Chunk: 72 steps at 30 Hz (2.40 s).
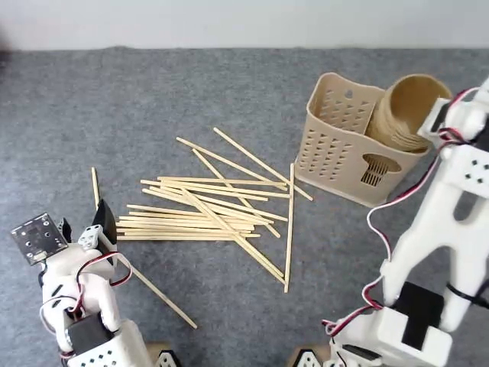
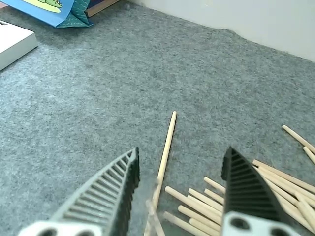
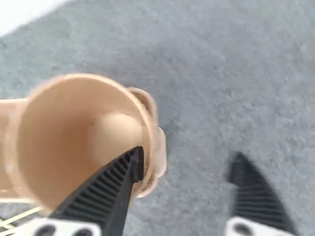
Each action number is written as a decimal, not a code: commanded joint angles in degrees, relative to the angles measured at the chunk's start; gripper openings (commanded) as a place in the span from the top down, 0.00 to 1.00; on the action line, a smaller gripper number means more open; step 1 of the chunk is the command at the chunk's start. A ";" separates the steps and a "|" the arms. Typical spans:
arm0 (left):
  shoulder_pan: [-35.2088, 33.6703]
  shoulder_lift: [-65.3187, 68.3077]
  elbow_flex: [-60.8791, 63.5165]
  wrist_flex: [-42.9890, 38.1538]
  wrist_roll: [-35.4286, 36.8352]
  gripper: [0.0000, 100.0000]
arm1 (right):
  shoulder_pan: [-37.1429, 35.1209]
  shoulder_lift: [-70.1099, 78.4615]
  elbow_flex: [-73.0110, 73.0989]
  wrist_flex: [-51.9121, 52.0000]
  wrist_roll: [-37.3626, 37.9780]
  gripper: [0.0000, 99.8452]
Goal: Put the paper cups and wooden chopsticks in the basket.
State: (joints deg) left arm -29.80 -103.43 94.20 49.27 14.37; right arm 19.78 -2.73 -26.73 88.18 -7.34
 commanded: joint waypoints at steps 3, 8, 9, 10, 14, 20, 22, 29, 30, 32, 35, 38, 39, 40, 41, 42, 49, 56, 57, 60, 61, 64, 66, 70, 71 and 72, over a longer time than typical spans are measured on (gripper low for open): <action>0.09 -0.88 -0.48 -1.32 0.00 0.74 | -3.91 -5.67 -5.98 -0.40 0.35 0.60; 0.09 -0.88 -0.48 -1.32 0.00 0.74 | -7.52 -11.47 -6.24 -0.04 0.35 0.60; 0.09 -0.88 -0.48 -1.32 0.00 0.74 | -8.13 -12.26 -6.24 1.27 0.35 0.61; 0.09 -0.88 -0.48 -1.32 0.00 0.74 | -9.10 -13.05 -6.24 3.12 0.35 0.63; 0.09 -0.88 -0.48 -1.32 0.00 0.74 | -14.73 -14.11 -6.24 12.70 0.79 0.78; 0.00 -0.88 -0.48 -1.32 0.00 0.74 | -20.88 -14.29 3.96 13.85 0.79 0.99; -0.18 -0.88 -0.57 -1.32 0.00 0.74 | -23.69 -14.02 9.05 13.85 2.11 0.98; -1.14 -0.88 -1.19 -1.32 0.00 0.74 | -36.18 -14.11 27.08 5.14 20.13 0.95; -2.46 -0.88 -1.71 -1.32 0.00 0.74 | -37.49 -14.11 29.71 1.89 20.31 0.95; -5.54 -0.88 -2.33 -1.32 0.00 0.74 | -39.87 -14.11 34.73 -4.88 20.66 0.95; -7.38 -0.88 -2.42 -1.41 0.00 0.74 | -44.26 -14.02 41.67 -14.73 20.75 0.95; -7.47 -0.88 -2.42 -1.41 -1.58 0.74 | -48.75 -14.02 46.68 -23.43 21.36 0.94; -7.47 -0.88 -2.33 -1.41 -2.20 0.74 | -50.15 -13.93 47.82 -25.98 22.51 0.92; -7.47 -0.88 -2.33 -1.41 -2.46 0.74 | -51.47 -13.93 48.70 -27.82 23.65 0.90; -7.47 -0.88 -2.33 -1.41 -2.55 0.74 | -52.70 -13.85 49.32 -29.41 24.35 0.87; -7.47 -0.88 -2.33 -1.41 -2.55 0.74 | -53.58 -13.41 49.58 -30.73 24.44 0.85; -7.47 -0.88 -2.24 -1.41 -2.55 0.74 | -57.27 -2.68 46.95 -37.58 23.82 0.82; -7.38 -0.88 -2.15 -1.41 -2.55 0.74 | -59.82 12.88 32.18 -30.99 22.77 0.82; -7.38 -0.88 -2.15 -1.41 -2.55 0.74 | -60.00 14.81 29.80 -29.67 22.68 0.82; -6.95 -0.88 -2.07 -1.41 -2.55 0.74 | -60.79 19.65 23.38 -25.98 22.68 0.82; -6.15 -0.88 -1.98 -1.32 -2.64 0.74 | -61.05 20.97 21.89 -25.01 22.68 0.82; -3.96 -0.88 -1.89 -1.05 -2.73 0.74 | -62.81 24.31 18.81 -22.81 22.59 0.82; -3.69 -0.88 -1.89 -1.05 -2.73 0.74 | -63.60 25.80 18.11 -22.81 22.59 0.82; -3.69 -0.88 -1.89 -1.05 -2.73 0.74 | -64.04 27.12 17.93 -23.16 22.59 0.82; -3.69 -0.88 -1.89 -1.05 -2.73 0.74 | -63.96 27.21 17.93 -23.69 22.59 0.82; -3.69 -0.88 -1.89 -1.05 -2.73 0.74 | -63.87 27.47 17.93 -24.40 22.59 0.82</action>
State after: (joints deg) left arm -33.76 -103.43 94.20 49.27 12.09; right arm -44.04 25.14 -5.45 64.70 16.04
